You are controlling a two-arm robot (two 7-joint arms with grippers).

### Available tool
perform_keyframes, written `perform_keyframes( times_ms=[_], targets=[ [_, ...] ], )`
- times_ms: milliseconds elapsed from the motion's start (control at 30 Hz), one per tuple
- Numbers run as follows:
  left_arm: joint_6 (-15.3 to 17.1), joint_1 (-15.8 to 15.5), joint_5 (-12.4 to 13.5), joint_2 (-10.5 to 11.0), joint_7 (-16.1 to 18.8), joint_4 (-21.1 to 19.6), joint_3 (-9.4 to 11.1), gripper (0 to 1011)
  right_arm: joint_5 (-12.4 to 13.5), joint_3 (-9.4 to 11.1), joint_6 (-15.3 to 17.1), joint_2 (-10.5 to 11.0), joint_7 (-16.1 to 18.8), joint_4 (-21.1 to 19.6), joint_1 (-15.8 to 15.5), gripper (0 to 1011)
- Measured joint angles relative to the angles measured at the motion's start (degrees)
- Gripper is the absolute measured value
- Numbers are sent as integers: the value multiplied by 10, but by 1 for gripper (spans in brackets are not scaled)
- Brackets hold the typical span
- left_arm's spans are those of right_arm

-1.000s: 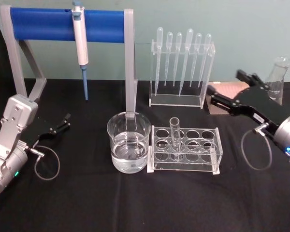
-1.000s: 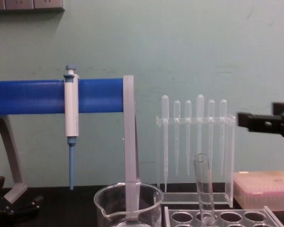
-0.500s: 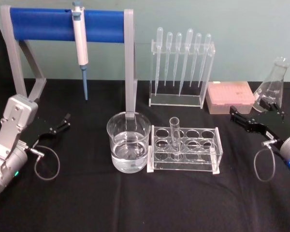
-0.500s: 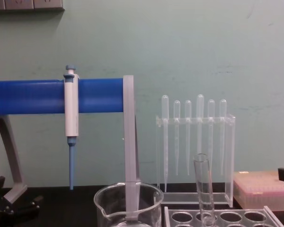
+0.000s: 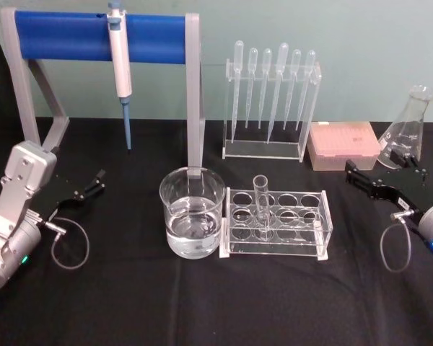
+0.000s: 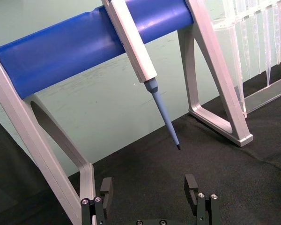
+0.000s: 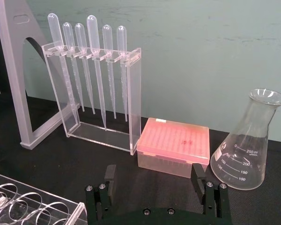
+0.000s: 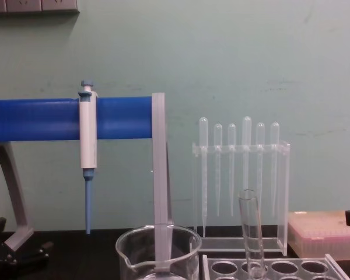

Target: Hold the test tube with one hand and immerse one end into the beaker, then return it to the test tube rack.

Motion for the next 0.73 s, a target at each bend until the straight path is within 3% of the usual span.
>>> perform_keyframes(
  times_ms=[733],
  targets=[
    [0,0,0,0,0,0,0,1000,1,-1,-1,1,0,0,0,1003]
  ],
)
